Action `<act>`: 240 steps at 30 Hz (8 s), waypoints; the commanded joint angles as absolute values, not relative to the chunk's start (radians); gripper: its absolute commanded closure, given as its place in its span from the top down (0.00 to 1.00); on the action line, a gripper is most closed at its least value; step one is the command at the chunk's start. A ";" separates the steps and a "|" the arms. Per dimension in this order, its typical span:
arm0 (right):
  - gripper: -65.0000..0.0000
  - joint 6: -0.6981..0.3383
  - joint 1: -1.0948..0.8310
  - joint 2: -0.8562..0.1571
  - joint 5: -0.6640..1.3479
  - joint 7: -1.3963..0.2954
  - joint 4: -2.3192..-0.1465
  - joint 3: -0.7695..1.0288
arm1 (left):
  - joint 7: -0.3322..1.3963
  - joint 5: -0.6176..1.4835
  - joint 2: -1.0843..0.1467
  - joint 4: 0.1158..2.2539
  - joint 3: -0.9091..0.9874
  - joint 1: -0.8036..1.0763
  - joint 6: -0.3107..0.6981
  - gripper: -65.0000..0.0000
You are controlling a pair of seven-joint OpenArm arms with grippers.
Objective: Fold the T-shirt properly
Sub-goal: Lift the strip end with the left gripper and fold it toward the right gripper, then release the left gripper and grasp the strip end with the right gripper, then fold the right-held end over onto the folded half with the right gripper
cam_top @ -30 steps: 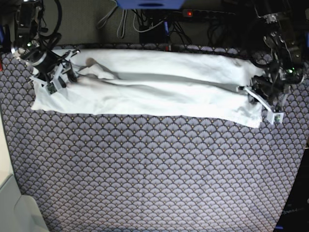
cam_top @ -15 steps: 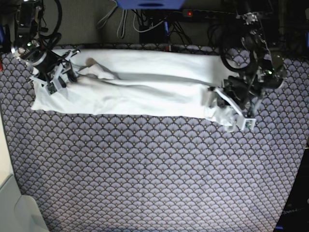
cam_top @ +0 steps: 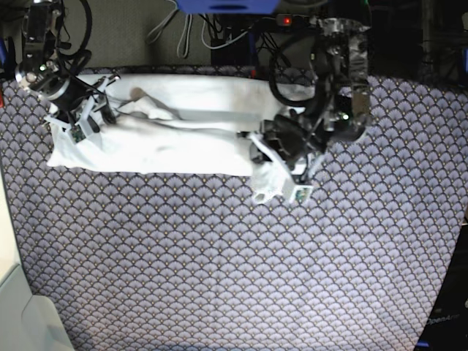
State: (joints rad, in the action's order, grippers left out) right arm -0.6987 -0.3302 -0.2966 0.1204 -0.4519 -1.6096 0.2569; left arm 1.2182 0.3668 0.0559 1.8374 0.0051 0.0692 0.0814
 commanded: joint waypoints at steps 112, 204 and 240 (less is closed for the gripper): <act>0.65 -0.698 -0.205 -0.305 0.426 -0.796 -1.442 0.567 | 1.090 0.848 -0.286 1.624 -0.007 -0.005 0.082 0.37; 0.00 -0.698 -0.085 0.001 0.736 -1.161 -1.972 -0.111 | 1.090 1.007 -0.469 1.627 0.260 0.153 0.090 0.37; 0.35 -0.698 0.163 0.036 0.736 -0.926 -1.523 -0.344 | 1.090 0.998 -0.467 1.712 0.262 0.191 0.090 0.37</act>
